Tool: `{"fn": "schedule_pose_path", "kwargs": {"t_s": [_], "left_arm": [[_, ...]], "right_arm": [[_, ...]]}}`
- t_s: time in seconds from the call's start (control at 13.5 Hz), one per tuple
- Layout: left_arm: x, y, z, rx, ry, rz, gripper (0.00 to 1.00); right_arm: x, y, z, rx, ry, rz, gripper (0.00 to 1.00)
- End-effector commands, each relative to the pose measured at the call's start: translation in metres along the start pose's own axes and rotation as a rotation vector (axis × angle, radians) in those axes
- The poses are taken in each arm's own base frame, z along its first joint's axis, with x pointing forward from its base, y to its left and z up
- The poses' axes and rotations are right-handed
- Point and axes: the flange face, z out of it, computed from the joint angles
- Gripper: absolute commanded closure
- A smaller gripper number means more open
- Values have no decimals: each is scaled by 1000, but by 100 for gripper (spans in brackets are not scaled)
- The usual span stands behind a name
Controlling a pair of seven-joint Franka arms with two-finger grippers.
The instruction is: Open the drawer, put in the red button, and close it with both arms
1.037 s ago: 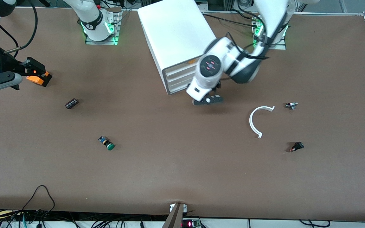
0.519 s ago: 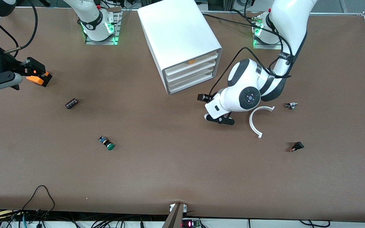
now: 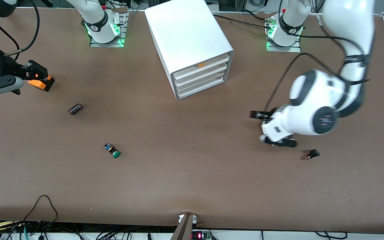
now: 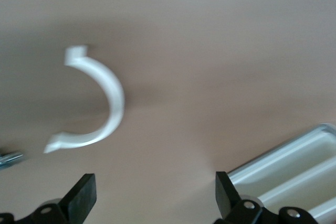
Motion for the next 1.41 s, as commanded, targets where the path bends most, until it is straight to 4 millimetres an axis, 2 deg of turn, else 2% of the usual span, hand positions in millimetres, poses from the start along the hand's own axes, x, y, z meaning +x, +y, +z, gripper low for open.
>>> {"fn": "schedule_pose_path", "kwargs": {"t_s": [0.0,0.22,0.44,0.74,0.89,1.04,1.19,1.33], "left_arm": [[-26,-50,-41,103,21,-33,0],[-43,-93,-67,145,32,-64,0],[-67,-127,-99,144,57,-62,0],[-103,-154,-138,179,105,-27,0],[-126,-162,-152,191,130,-49,0],[-152,-160,-159,195,148,-66,0],[-179,-152,-165,193,169,-62,1],[-194,-141,-176,192,199,-60,1]], "right_arm": [[1,-2,-6,-12,7,6,0],[1,-2,-6,-10,6,10,0],[1,-2,-6,-10,8,10,0],[1,-2,-6,-10,6,10,0],[1,-2,-6,-10,8,8,0],[1,-2,-6,-10,8,10,0],[1,-2,-6,-10,8,8,0],[1,-2,-6,-12,7,8,0]]}}
